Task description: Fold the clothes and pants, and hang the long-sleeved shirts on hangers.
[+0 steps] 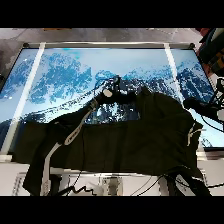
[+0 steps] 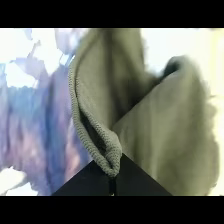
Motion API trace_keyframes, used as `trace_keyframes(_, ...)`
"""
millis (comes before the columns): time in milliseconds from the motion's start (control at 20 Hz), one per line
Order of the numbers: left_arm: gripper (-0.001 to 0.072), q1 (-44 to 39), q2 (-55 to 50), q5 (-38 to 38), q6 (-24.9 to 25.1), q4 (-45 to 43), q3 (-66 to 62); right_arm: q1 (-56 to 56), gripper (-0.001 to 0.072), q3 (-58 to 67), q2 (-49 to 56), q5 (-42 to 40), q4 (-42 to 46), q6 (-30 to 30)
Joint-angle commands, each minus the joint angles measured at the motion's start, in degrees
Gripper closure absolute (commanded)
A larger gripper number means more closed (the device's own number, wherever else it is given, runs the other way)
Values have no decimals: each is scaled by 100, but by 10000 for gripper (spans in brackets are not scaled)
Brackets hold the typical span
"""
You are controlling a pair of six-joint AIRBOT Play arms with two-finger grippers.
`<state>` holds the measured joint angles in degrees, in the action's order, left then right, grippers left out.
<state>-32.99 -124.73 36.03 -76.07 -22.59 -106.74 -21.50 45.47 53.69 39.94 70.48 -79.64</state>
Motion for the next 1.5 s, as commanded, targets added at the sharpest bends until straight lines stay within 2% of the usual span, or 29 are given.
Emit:
trace_keyframes(0,690,341,531,-66,728,116,-22,4,163,48,0,-186,59,-249)
trace_keyframes(200,690,909,1646,-70,1882,59,-22,-28,163,131,2,-352,363,-391)
trace_keyframes(350,690,1307,2472,-17,1954,-1202,-22,-546,163,140,9,-284,374,-890)
trace_keyframes(500,689,1639,3156,448,1950,-2634,-20,-1325,164,138,116,256,385,-944)
trace_keyframes(650,689,2041,3654,1056,1541,-3709,-20,-2166,165,142,564,931,389,-914)
trace_keyframes(900,689,2857,4013,2557,645,-5320,-20,-2865,165,157,1547,2140,210,181)
trace_keyframes(1050,689,3300,4009,3202,483,-5963,-17,-2911,165,306,2068,2618,-87,752)
trace_keyframes(1150,689,3541,4009,3300,264,-6557,-17,-2911,165,463,2236,2577,-299,887)
trace_keyframes(1250,689,3757,4009,3388,-22,-7055,-17,-2911,163,590,2225,2065,-299,876)
trace_keyframes(1450,689,4070,3989,3436,-173,-7086,63,-2905,163,848,2245,1696,-503,660)
